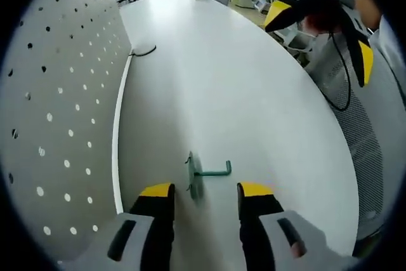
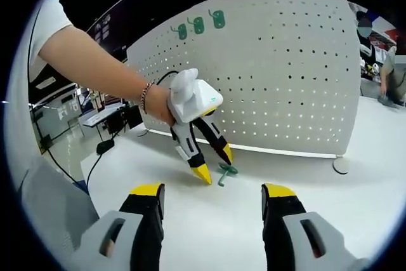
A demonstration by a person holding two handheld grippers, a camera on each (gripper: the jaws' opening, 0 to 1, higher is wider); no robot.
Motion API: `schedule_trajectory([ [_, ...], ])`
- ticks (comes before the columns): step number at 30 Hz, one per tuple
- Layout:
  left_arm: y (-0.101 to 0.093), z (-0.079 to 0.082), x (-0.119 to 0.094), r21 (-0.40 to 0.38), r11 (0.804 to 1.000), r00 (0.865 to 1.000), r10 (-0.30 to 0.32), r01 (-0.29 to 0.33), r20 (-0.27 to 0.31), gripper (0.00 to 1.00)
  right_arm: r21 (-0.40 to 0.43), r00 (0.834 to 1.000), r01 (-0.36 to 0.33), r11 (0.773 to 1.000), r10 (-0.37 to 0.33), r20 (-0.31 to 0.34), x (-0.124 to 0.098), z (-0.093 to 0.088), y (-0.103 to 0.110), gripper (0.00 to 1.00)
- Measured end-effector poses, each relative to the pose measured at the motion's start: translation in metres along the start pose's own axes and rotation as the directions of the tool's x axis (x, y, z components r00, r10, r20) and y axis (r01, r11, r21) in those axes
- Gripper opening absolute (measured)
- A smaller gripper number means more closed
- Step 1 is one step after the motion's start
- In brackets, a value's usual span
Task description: Insert the hook assembly into the mounting plate slot until the hook locks in place.
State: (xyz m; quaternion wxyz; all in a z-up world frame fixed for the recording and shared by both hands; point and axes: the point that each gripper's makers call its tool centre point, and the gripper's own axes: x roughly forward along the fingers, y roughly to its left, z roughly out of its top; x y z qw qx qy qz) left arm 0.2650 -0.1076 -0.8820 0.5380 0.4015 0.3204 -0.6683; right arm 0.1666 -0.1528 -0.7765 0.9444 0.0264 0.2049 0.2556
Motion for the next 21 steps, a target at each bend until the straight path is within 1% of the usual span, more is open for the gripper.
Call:
schedule_trajectory([
  [3,0.001,0.0,0.0,-0.014,1.0,1.0,0.012,-0.012,0.004,0.36,0.006,1.0,0.002,1.0,-0.002,-0.001,0.0,0.0,-0.001,0.6],
  [5,0.004,0.0,0.0,-0.044,0.999,0.999,0.028,-0.027,0.016,0.34,0.008,1.0,0.003,1.0,-0.003,0.002,-0.001,0.001,-0.001,0.6],
  [11,0.006,0.0,-0.001,-0.063,0.997,0.998,0.051,-0.049,0.03,0.28,0.018,1.0,0.004,1.0,-0.004,0.009,0.0,0.002,-0.002,0.6],
  [16,0.009,0.0,-0.001,-0.074,0.995,0.997,0.071,-0.069,0.017,0.22,0.012,1.0,0.003,1.0,-0.003,0.005,0.0,0.001,-0.001,0.6],
  [18,0.011,0.0,-0.001,-0.094,0.993,0.997,0.079,-0.078,0.011,0.17,0.011,1.0,0.002,1.0,-0.002,0.004,0.0,0.001,0.0,0.6],
  [21,0.012,0.0,-0.001,-0.096,0.992,0.996,0.088,-0.088,0.002,0.12,0.009,1.0,0.001,1.0,-0.001,0.001,0.0,0.001,0.0,0.6],
])
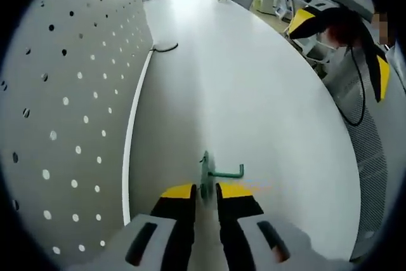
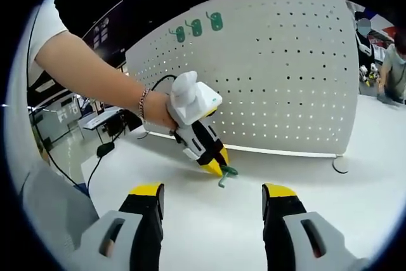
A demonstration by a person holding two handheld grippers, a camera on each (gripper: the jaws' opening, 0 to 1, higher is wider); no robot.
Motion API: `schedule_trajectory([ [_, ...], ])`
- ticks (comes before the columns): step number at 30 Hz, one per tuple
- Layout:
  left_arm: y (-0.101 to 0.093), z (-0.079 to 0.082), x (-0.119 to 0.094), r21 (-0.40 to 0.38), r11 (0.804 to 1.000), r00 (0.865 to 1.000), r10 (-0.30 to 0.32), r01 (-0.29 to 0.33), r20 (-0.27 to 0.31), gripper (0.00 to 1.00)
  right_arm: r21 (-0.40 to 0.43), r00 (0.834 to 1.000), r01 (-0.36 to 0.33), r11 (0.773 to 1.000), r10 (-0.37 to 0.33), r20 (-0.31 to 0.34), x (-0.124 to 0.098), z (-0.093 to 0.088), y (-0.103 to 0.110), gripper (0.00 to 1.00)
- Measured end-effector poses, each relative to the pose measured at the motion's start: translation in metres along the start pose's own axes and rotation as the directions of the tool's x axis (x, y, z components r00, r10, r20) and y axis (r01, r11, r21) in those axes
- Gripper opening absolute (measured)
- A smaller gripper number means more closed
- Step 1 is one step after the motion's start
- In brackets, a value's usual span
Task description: Insert the hook assembly into the mounting plate slot until the hook locks in place.
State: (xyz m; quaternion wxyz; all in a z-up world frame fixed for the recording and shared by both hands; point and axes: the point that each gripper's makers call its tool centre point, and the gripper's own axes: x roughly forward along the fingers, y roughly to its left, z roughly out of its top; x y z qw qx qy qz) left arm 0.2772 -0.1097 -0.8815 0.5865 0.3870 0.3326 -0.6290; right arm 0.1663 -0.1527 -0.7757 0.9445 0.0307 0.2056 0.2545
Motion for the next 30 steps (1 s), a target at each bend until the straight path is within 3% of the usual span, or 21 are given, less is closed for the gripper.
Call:
schedule_trajectory([
  [7,0.0001,-0.0014,-0.0002,0.013,1.0,1.0,0.012,-0.012,-0.01,0.06,-0.001,1.0,0.0,1.0,0.0,-0.001,0.0002,-0.0006,-0.0005,0.61],
  [30,0.0007,-0.0015,-0.0001,0.015,1.0,1.0,0.026,-0.026,-0.013,0.04,0.006,1.0,-0.001,1.0,0.001,0.007,-0.0001,0.0009,-0.0009,0.61],
])
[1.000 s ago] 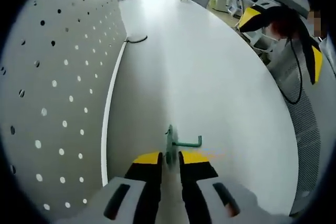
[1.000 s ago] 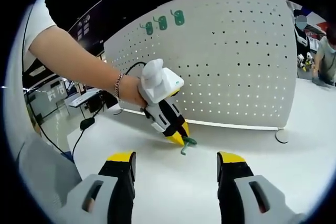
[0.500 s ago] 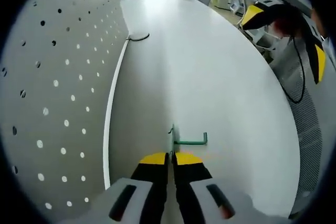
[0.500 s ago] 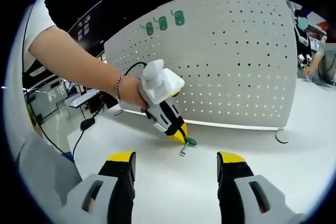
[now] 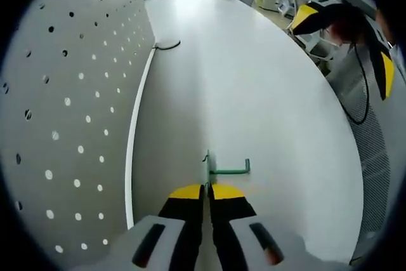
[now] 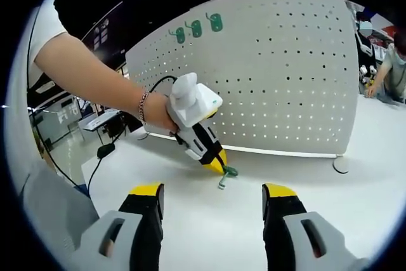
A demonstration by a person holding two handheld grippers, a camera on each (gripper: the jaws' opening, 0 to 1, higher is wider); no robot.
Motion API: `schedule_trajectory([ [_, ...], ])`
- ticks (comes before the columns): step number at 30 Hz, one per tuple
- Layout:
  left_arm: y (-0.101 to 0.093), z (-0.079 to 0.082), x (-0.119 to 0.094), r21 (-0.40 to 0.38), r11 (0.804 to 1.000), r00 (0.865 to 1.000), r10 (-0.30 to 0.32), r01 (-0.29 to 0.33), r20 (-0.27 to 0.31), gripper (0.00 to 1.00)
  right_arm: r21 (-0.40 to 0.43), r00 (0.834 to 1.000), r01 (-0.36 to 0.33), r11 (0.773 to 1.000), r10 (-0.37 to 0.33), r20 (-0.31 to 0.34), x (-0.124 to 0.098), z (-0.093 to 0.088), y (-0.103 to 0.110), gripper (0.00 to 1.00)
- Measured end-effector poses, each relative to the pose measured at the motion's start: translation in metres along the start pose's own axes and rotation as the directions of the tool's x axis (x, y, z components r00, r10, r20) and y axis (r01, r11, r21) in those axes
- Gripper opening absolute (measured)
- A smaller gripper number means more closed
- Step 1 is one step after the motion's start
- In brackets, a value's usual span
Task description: Insert the hook assembly into the mounting plate slot until the hook locks in place.
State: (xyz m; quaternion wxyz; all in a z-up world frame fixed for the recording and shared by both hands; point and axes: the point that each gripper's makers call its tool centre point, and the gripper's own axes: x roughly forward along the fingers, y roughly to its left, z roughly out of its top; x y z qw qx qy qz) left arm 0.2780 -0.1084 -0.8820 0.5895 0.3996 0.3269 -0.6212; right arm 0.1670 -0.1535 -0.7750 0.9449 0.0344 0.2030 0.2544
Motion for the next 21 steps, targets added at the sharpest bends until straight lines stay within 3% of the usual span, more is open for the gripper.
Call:
schedule_trajectory([
  [2,-0.001,0.0,0.0,0.037,0.999,1.0,0.01,-0.01,0.001,0.04,-0.001,1.0,-0.001,1.0,0.001,-0.001,0.0,0.0,0.0,0.61],
  [7,-0.003,-0.001,-0.002,0.034,0.999,0.999,0.026,-0.027,0.025,0.03,-0.001,1.0,-0.001,1.0,0.001,0.004,0.0,0.001,0.0,0.61],
  [16,0.003,0.012,-0.012,-0.03,0.998,0.99,0.059,-0.056,0.129,0.03,-0.001,1.0,-0.006,1.0,0.006,0.017,0.0,0.004,0.002,0.61],
  [21,0.008,0.021,-0.023,-0.046,0.995,0.977,0.098,-0.091,0.191,0.03,-0.003,1.0,-0.011,1.0,0.011,0.022,0.0,0.006,0.004,0.61],
])
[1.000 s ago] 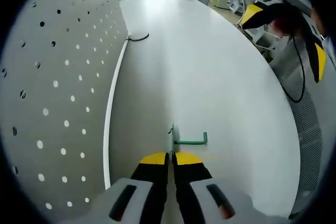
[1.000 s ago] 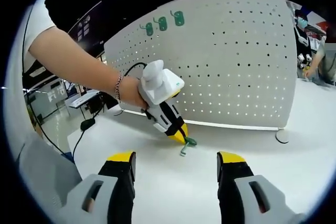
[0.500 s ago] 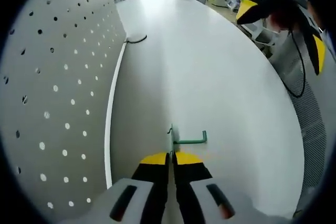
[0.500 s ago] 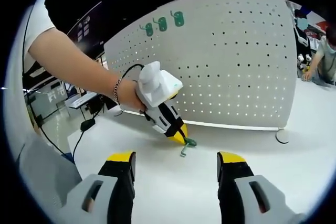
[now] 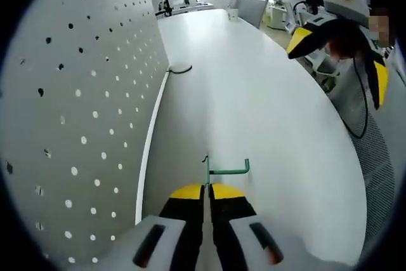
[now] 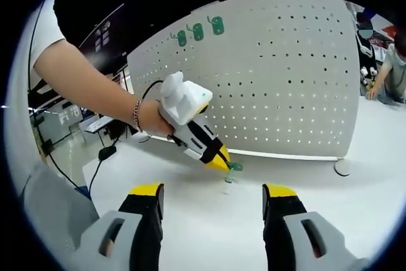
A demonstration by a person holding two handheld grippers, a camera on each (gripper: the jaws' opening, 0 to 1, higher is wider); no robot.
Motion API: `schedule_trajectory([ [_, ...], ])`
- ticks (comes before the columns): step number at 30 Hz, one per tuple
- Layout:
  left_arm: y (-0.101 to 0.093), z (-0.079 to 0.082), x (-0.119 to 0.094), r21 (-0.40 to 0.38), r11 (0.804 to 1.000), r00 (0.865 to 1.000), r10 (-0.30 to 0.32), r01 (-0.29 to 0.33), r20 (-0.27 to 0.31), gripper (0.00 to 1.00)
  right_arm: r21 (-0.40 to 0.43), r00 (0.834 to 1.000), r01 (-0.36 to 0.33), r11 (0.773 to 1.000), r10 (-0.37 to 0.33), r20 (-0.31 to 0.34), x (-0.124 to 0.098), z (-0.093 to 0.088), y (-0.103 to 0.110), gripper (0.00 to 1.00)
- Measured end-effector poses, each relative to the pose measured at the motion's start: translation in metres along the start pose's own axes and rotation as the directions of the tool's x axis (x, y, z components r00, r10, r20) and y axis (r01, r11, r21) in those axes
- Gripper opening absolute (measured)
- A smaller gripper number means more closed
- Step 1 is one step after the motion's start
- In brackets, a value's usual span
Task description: Insert the hook assembly into the mounting plate slot until the hook locks in place.
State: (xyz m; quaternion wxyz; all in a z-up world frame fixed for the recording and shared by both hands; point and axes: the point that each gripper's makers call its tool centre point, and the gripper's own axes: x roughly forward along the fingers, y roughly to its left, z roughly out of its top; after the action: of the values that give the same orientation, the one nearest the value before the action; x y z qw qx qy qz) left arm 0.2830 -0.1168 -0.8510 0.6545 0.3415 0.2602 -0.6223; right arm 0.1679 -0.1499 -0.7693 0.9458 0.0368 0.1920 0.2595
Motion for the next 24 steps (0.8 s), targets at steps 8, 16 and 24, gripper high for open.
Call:
schedule_trajectory([
  [8,0.004,0.012,-0.011,-0.007,0.999,0.997,0.038,-0.038,0.07,0.03,-0.001,1.0,0.002,1.0,-0.002,0.012,-0.001,0.003,-0.001,0.61],
  [16,0.006,0.023,-0.021,-0.004,0.996,0.987,0.091,-0.091,0.132,0.03,-0.001,1.0,0.003,1.0,-0.003,0.026,-0.002,0.007,-0.001,0.61],
  [24,0.007,0.03,-0.032,-0.03,0.992,0.978,0.123,-0.12,0.169,0.03,-0.003,0.999,0.001,1.0,-0.001,0.039,-0.003,0.011,0.0,0.62],
])
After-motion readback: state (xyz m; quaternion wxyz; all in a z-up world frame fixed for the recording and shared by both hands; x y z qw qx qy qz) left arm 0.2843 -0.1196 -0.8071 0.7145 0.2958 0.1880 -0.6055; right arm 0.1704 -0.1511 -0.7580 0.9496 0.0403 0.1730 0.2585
